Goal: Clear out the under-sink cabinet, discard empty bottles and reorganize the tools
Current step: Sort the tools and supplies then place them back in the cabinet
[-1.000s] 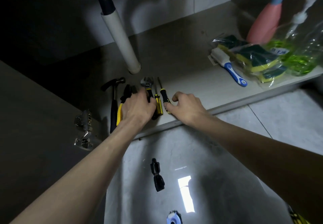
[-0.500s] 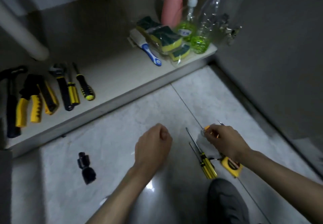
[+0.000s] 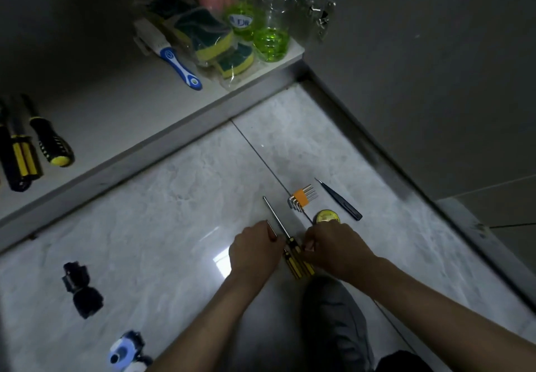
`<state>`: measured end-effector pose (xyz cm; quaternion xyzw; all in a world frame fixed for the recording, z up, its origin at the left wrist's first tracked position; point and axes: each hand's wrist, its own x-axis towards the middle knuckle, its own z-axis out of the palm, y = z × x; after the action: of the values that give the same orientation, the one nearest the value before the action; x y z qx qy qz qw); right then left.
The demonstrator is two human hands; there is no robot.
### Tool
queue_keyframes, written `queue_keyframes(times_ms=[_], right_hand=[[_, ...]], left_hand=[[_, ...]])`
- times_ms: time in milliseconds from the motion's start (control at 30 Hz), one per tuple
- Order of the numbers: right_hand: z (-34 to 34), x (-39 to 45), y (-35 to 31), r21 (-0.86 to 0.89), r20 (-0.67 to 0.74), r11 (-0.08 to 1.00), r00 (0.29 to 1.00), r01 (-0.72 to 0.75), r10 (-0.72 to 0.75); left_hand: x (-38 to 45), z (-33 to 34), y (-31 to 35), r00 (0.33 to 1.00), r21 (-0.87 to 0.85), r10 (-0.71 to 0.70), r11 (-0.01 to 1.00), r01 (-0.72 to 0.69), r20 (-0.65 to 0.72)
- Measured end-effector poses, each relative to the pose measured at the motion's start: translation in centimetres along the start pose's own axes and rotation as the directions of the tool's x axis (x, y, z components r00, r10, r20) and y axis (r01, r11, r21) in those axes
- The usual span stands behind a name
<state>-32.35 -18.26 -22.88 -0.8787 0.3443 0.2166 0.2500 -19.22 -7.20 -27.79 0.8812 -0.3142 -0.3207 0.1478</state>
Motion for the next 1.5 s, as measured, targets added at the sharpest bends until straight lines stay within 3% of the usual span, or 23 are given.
queue_keyframes(times_ms=[133,300,467,700,833,933,1033,1167,1233,1333,1500], right_hand=[[1.0,0.1,-0.5,-0.002,-0.029,1.0,0.999,-0.031,0.031],[1.7,0.8,-2.6,-0.009,-0.064,0.998,0.996,-0.057,0.056],[1.4,1.7,-5.3,0.197,-0.068,0.979,0.995,-0.058,0.073],[4.6,2.9,-12.2,0.274,-0.019,0.962,1.0,0.015,-0.011],[5.2,3.4,-13.7,0.202,-0.024,0.977,0.997,0.073,-0.069],[3.6,2.9,-12.4,0.249,-0.069,0.966,0.996,0.068,-0.052],[1.8,2.0,-9.5,0.111,-0.108,0.993,0.994,0.041,-0.029],[2.0,1.0,-7.5,-0.091,0.042,0.996,0.999,0.012,-0.008],[3.1,1.0,-7.5,-0.076,0.074,0.997,0.997,0.029,-0.024],[4.3,1.8,-8.2,0.004,0.03,1.0,0.999,0.02,-0.02],[1.3,4.8,-11.3,0.255,-0.154,0.96,0.985,0.115,-0.077]], left_hand=[[0.0,-1.1,-1.1,1.0,0.051,-0.026,0.998,0.026,-0.002],[-1.0,-2.5,-3.6,0.993,-0.173,-0.119,0.978,0.119,0.01],[-2.1,-5.3,-6.1,0.973,-0.297,-0.221,0.935,0.193,-0.062],[-3.8,-8.4,-10.8,0.947,-0.176,-0.287,0.949,0.261,-0.147],[-4.7,-8.3,-11.8,0.946,-0.179,-0.297,0.945,0.273,-0.13],[-5.2,-8.0,-11.6,0.956,-0.2,-0.284,0.944,0.264,-0.078],[-5.3,-7.4,-10.8,0.959,-0.101,-0.272,0.959,0.264,-0.079],[-5.2,-6.5,-9.7,0.966,-0.072,-0.23,0.972,0.223,-0.114],[-5.0,-6.2,-9.7,0.963,-0.141,-0.248,0.962,0.233,-0.102],[-4.7,-6.7,-9.4,0.948,-0.417,-0.31,0.872,0.256,-0.067],[-4.1,-11.8,-8.6,0.954,-0.529,-0.204,0.847,0.059,-0.221]])
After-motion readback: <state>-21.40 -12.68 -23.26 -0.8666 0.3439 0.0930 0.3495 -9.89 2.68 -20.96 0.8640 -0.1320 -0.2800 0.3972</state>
